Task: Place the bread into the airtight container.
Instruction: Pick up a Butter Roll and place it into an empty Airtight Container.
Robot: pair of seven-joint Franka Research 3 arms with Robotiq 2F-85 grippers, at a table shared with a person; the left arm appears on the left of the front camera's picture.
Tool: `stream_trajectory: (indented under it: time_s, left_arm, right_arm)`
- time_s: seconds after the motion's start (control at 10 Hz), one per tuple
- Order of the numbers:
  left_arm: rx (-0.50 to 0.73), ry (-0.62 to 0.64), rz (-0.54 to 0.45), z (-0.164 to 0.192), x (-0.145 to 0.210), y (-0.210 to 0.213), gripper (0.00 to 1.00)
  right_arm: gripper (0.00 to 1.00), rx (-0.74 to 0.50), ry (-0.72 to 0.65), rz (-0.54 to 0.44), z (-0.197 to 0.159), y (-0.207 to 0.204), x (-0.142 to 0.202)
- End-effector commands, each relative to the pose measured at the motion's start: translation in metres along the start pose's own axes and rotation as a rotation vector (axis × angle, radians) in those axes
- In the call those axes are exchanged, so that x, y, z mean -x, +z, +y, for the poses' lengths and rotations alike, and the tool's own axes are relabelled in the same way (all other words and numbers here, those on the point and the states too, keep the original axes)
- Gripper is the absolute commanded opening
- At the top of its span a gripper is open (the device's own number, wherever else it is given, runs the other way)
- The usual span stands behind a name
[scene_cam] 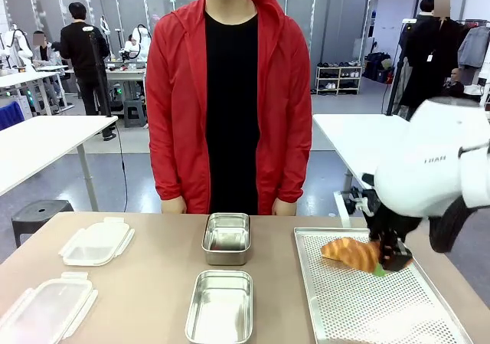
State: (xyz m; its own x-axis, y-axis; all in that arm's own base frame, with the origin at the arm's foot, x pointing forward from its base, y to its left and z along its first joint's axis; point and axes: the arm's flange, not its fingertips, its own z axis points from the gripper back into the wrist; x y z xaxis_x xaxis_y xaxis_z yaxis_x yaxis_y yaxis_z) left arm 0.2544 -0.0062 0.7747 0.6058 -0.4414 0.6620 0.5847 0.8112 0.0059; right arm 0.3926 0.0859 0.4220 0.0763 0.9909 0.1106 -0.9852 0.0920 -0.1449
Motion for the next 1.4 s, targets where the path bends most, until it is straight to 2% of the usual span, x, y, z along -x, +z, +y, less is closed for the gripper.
stream_trajectory:
  time_s: [0.0,0.4,0.7,0.9,1.3]
  left_arm:
    - [0.005,-0.013,-0.002,0.000,0.000,0.001,1.00]
    - [0.005,-0.013,-0.002,0.000,0.000,0.001,1.00]
    - [0.005,-0.013,-0.002,0.000,0.000,0.001,1.00]
    - [0.005,-0.013,-0.002,0.000,0.000,0.001,1.00]
    - [0.005,-0.013,-0.002,0.000,0.000,0.001,1.00]
  right_arm:
    - [0.63,-0.003,-0.021,0.009,0.000,0.027,-0.052]
    - [0.63,-0.021,-0.069,0.047,0.011,0.052,-0.183]
    - [0.63,0.001,-0.127,0.060,0.034,0.035,-0.264]
    - [0.63,-0.004,-0.160,0.045,0.052,0.011,-0.294]
    - [0.63,-0.035,-0.204,0.028,0.065,-0.001,-0.307]
